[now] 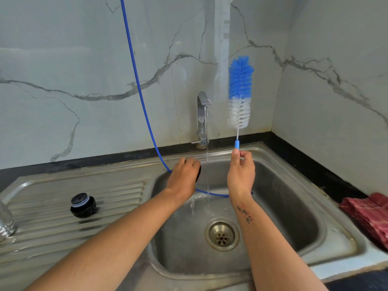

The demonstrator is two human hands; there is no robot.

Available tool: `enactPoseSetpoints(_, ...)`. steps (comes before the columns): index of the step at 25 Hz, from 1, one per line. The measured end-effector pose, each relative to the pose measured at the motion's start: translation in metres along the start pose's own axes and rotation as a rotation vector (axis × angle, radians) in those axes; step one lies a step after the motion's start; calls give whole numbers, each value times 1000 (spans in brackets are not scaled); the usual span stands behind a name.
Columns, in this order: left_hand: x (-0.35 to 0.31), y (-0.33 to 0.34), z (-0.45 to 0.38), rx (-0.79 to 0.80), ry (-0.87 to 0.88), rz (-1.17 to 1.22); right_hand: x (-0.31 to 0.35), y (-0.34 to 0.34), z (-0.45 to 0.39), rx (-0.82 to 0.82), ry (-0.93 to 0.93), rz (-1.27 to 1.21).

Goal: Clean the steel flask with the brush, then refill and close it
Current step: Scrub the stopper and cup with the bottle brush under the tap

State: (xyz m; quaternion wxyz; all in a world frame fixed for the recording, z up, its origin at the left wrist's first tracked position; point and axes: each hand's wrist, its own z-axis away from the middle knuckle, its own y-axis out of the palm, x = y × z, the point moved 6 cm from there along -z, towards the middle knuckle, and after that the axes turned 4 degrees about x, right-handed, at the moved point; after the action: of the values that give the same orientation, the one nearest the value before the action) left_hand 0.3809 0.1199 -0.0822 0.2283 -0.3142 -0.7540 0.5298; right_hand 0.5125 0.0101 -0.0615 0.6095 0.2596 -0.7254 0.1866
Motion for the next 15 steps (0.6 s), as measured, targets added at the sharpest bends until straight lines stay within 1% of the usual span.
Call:
enactPoseSetpoints(2,10,-3,-5,15,-275,384,0,0,0,-1,4,-4)
enactPoseSetpoints(3,12,-2,-7,21,-386,538,0,0,0,-1,5,-4)
enactPoseSetpoints(5,8,3,-10,52,-508,731,0,0,0,1,5,-2)
enactPoseSetpoints(9,6,13,-11,42,-653,969,1,0,0,7,3,-4)
enactPoseSetpoints(13,13,-1,1,-27,-685,1127,6,0,3,14,-16,18)
enactPoseSetpoints(15,25,-16,15,-96,-693,1292,13,4,9,63,-69,41)
